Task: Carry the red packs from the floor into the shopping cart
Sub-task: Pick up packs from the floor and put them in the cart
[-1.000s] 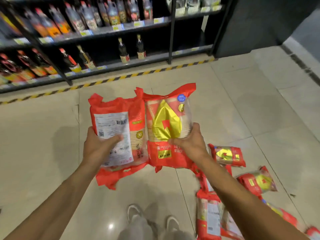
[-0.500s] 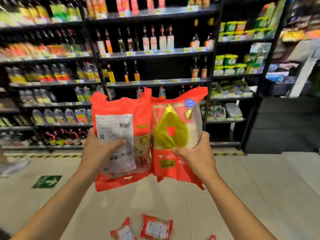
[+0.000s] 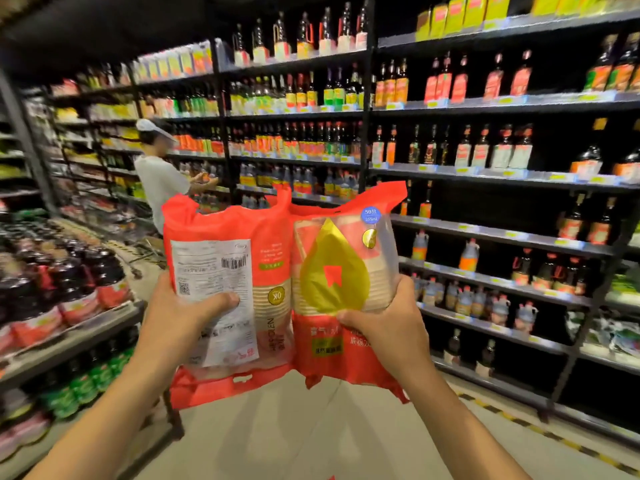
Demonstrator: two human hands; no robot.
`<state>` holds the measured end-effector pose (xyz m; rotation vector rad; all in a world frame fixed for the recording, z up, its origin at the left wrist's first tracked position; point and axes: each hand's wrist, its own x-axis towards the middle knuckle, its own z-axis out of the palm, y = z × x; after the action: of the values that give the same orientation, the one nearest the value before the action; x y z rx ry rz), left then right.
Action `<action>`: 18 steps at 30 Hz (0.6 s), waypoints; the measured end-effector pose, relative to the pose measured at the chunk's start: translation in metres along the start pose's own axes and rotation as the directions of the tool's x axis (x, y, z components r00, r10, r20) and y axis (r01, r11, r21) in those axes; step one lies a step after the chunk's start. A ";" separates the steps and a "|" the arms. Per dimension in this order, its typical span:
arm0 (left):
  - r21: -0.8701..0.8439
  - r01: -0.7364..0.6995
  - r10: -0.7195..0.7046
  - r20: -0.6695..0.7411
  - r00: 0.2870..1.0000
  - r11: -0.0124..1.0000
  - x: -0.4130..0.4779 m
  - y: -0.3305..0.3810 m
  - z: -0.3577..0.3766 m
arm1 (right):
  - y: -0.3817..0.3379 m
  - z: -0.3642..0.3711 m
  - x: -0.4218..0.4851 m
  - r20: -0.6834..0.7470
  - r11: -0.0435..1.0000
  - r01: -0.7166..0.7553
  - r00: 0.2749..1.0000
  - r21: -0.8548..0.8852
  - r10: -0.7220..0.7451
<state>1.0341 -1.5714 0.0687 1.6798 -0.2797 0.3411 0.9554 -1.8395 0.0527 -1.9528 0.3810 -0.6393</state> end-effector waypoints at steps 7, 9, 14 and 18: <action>0.073 0.024 -0.005 -0.242 0.970 0.997 0.003 -0.003 -0.132 | -0.069 0.120 -0.006 0.213 0.987 0.122 0.967 0.100 -0.141; 0.094 0.020 0.008 -0.286 0.958 0.995 0.002 -0.005 -0.168 | -0.087 0.155 -0.013 0.265 0.983 0.135 0.950 0.126 -0.165; 0.116 0.037 0.016 -0.429 0.903 0.993 -0.003 -0.011 -0.261 | -0.137 0.247 -0.032 0.390 0.970 0.150 0.895 0.192 -0.216; 0.139 0.055 0.030 -0.543 0.839 0.989 -0.014 -0.016 -0.332 | -0.173 0.313 -0.056 0.477 0.955 0.159 0.838 0.249 -0.264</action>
<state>1.0062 -1.2408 0.0883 1.6521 0.1895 0.8293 1.0917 -1.5048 0.0808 -1.8930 -0.2280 -0.2624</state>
